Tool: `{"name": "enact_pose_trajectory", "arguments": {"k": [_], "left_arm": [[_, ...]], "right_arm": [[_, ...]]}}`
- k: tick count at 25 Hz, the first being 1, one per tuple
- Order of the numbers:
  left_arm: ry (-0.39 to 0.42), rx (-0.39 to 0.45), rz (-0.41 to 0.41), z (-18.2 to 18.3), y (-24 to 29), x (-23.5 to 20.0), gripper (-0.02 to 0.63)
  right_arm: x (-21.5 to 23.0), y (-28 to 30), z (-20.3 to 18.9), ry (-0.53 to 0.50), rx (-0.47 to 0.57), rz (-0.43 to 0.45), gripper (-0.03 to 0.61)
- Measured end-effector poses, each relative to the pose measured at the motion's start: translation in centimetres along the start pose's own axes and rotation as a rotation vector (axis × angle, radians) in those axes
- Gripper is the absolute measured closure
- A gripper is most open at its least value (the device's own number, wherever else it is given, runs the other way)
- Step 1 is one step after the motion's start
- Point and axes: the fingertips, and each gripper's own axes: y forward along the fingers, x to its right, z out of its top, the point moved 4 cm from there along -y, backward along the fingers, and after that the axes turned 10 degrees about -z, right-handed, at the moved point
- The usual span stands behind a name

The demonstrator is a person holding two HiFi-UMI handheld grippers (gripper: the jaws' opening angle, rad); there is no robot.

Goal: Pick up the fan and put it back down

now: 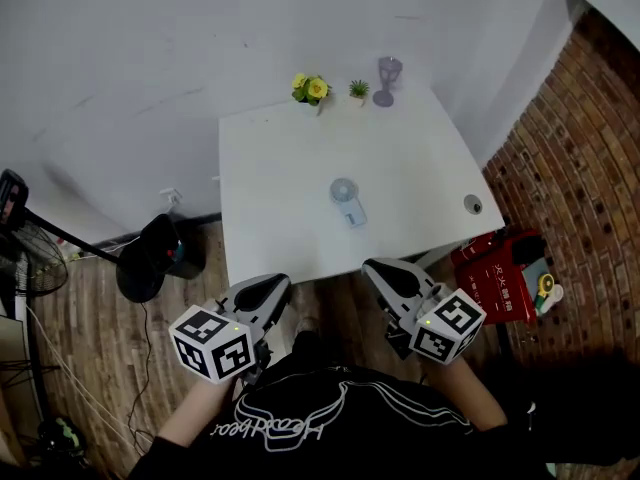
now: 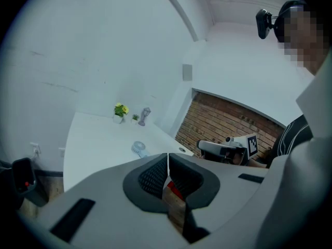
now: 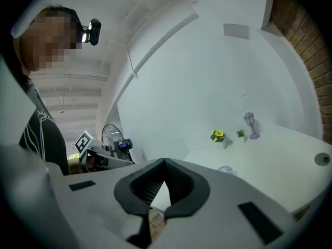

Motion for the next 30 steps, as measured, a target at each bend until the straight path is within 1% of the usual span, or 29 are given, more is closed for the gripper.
{"name": "enact_pose_trajectory", "arguments": {"k": [4,7,11,16,20,24,30], "left_arm": [[0.007,0.029,-0.026,-1.2,-0.9,2.7,0.578],[0.024,0.039,-0.037,-1.6,-1.3,4.0,0.578],[0.035,0.052,-0.050,-1.6,-1.5,5.2,0.578],[0.045,0.046,-0.055,-1.8,-1.4,5.9,0.578],[0.048,0.039,-0.057,-1.7,-1.2,6.2,0.578],[0.055,0.022,-0.053,-1.7,-0.9,6.5,0.578],[0.064,0.012,-0.052,-1.9,-0.6,7.3,0.578]], "right_arm": [[-2.0,-2.1,-0.4,-0.022,-0.016,0.043,0.577],[-2.7,-3.4,-0.3,-0.042,-0.013,0.046,0.577],[-3.2,-4.6,-0.5,-0.038,-0.015,0.046,0.577],[-3.3,-5.3,-0.6,-0.041,-0.019,0.039,0.577],[-3.2,-5.6,-0.8,-0.069,-0.031,0.031,0.577],[-3.1,-5.9,-0.8,-0.066,-0.028,0.024,0.577],[-3.3,-6.8,-0.6,-0.066,-0.007,0.044,0.577]]}}
